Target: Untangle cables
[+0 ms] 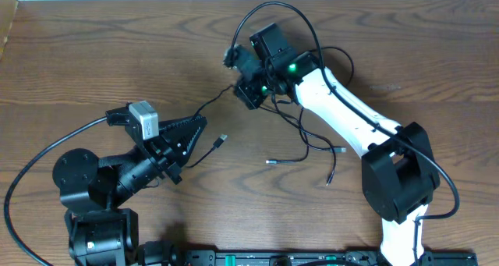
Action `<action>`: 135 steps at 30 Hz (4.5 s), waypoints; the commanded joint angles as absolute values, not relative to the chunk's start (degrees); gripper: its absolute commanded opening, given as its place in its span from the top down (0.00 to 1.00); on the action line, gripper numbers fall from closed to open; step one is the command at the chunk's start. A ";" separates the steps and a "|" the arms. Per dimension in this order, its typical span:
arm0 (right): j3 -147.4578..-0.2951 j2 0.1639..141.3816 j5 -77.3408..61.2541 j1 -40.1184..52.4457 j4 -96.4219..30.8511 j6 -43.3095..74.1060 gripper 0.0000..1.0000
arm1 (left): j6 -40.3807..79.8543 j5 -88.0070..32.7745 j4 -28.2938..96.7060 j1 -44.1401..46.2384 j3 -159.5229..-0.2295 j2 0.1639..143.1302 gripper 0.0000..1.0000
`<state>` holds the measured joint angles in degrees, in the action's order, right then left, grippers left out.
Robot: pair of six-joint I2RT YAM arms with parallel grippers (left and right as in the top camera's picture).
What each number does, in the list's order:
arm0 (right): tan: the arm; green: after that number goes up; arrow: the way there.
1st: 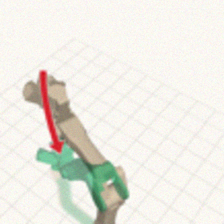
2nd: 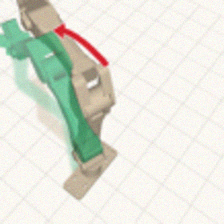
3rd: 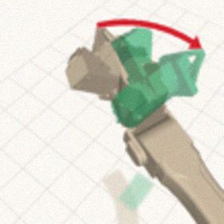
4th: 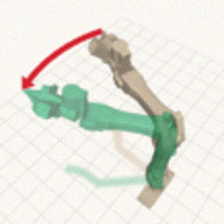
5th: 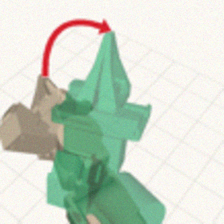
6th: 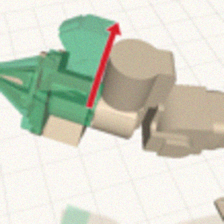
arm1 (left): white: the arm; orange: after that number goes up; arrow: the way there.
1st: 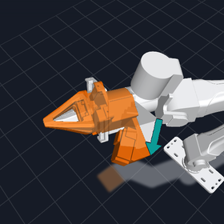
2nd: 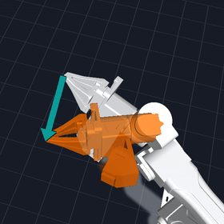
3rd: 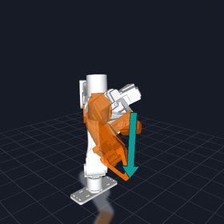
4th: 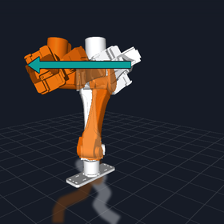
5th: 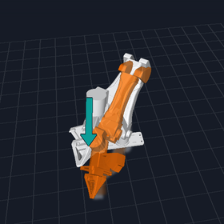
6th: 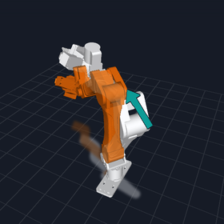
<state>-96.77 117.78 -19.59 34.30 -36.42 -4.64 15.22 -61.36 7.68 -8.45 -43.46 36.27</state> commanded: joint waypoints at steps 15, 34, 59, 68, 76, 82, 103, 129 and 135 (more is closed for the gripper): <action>-96.73 106.94 7.16 29.82 -42.70 9.82 0.99 | 14.66 -62.39 7.20 -8.27 -44.49 35.83 0.74; -96.82 80.14 1.93 14.00 -46.00 7.53 0.99 | 10.74 -62.54 13.72 -8.27 -44.47 35.86 0.73; -96.79 104.29 -11.11 18.92 -44.62 19.31 0.34 | 7.27 -55.83 21.80 -8.27 -44.47 35.90 0.73; -96.79 112.49 -10.39 22.76 -41.67 23.51 0.33 | 7.27 -55.86 22.44 -8.27 -44.47 36.21 0.72; -96.79 119.20 -7.84 24.95 -40.71 25.96 0.36 | 4.67 -55.83 26.20 -8.27 -44.47 36.23 0.72; -96.79 121.71 -0.56 25.82 -40.99 28.73 0.36 | 4.05 -55.86 27.44 -8.27 -44.47 36.23 0.72; -109.12 100.49 4.75 24.43 -54.39 21.17 0.99 | 2.57 -55.86 29.80 -8.27 -44.47 36.23 0.72; -127.39 85.27 12.53 -1.43 -74.65 11.49 0.99 | 1.69 -55.83 29.74 -8.27 -44.47 36.23 0.72; -127.39 89.91 13.06 -6.66 -73.23 11.51 0.99 | 1.69 -55.83 29.78 -8.27 -44.47 36.23 0.72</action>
<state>-127.07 87.77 11.42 -4.38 -73.82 12.49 2.70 -55.55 29.80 -8.45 -43.46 36.27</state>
